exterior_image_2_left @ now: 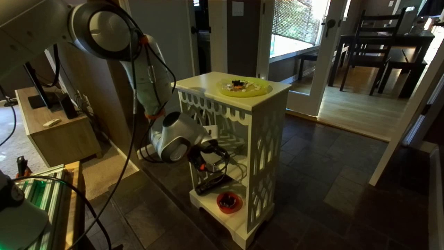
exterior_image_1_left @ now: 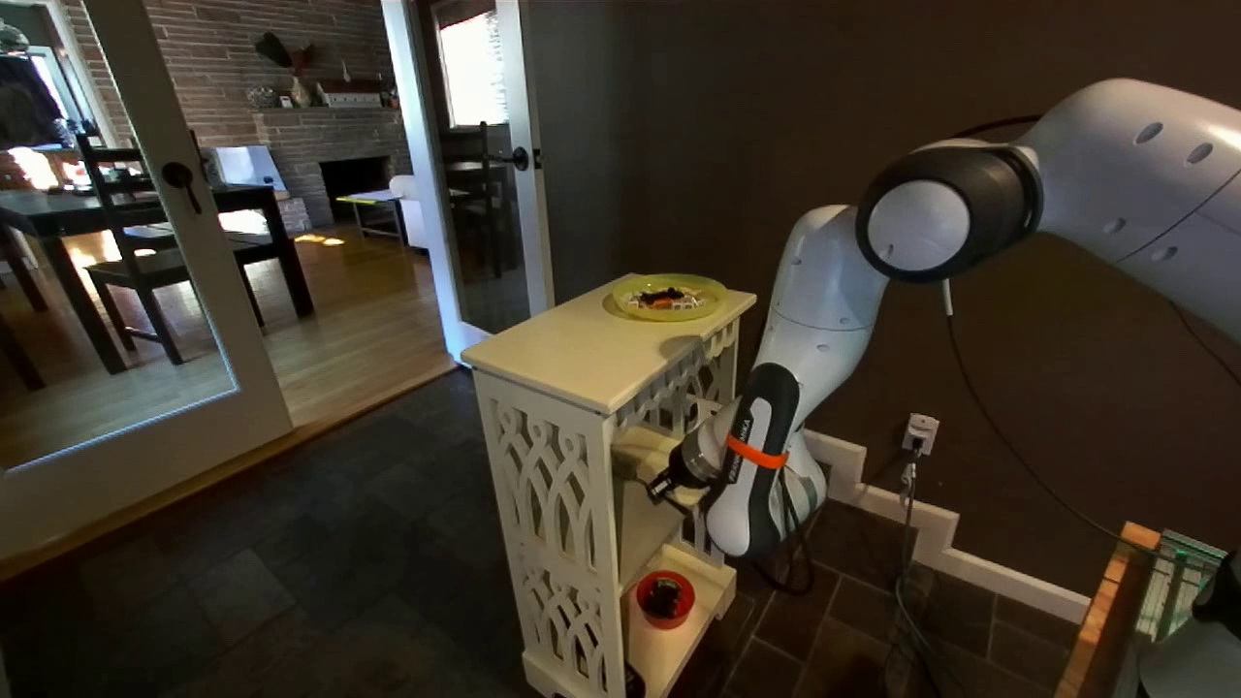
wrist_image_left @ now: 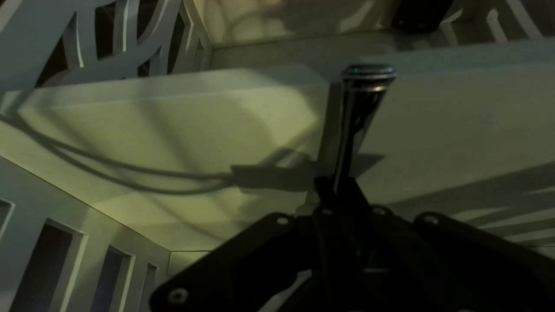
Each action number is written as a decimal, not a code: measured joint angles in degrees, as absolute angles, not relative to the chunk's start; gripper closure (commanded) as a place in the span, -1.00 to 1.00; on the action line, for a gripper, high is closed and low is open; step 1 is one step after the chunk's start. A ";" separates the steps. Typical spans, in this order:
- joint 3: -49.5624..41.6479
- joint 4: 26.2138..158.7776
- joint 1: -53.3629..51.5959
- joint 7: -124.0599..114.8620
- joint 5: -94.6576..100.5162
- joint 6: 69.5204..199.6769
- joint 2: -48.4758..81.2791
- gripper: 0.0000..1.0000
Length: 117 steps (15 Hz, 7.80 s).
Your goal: Remove the silver spoon from the middle shelf and put it on the top
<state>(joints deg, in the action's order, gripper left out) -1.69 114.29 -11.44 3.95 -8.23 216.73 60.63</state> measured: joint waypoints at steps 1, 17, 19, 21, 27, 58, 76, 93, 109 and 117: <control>-1.86 115.38 -11.62 4.06 -8.24 217.87 60.39 0.96; -1.40 137.09 -12.54 5.56 -8.87 225.03 47.38 0.96; -0.87 141.19 -12.71 4.93 -10.12 225.04 44.21 0.96; -0.13 145.59 -12.89 3.71 -12.65 225.15 41.14 0.96; 1.92 157.07 -14.85 -2.95 -27.89 225.14 36.41 0.96; 4.37 150.30 -33.57 58.96 -79.59 241.09 -2.27 0.96; 9.24 134.29 -23.38 72.31 -66.05 200.56 -2.39 0.82; 6.68 134.51 -19.39 64.10 -59.81 187.92 1.09 0.96; 1.37 130.72 -17.76 41.09 -36.10 182.03 8.98 0.96; 2.32 126.19 -12.74 16.64 -8.37 172.41 9.09 0.96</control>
